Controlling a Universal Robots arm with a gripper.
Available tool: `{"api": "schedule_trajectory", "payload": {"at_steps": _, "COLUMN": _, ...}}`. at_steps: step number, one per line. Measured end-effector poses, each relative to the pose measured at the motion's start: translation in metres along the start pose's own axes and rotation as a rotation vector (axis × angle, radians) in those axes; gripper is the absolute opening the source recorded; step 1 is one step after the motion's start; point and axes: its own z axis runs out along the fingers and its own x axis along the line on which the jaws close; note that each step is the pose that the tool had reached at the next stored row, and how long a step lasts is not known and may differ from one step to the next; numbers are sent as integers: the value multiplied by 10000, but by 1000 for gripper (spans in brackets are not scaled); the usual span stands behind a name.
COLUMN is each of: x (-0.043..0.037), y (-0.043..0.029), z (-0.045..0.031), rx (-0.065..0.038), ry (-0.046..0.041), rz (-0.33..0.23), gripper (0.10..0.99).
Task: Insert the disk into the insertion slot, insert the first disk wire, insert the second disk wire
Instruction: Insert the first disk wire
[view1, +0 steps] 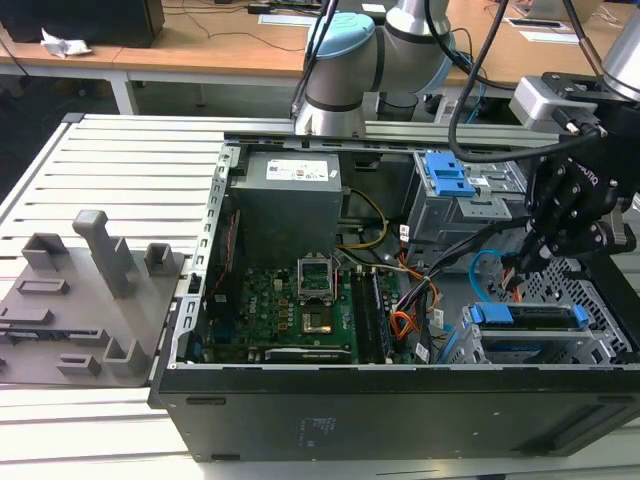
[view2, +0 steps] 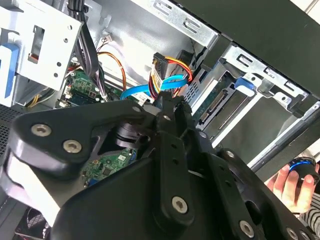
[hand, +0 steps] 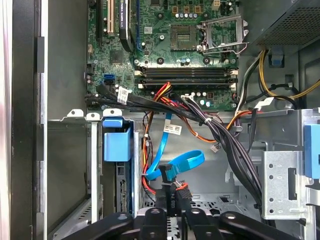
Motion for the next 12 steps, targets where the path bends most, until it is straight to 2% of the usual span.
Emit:
{"api": "schedule_trajectory", "payload": {"at_steps": 1, "x": 0, "y": 0, "z": 0, "rx": 0, "ry": 0, "rz": 0, "gripper": 165}}
{"api": "schedule_trajectory", "payload": {"at_steps": 12, "x": 0, "y": 0, "z": 1, "rx": 0, "ry": 0, "rz": 1, "gripper": 165}}
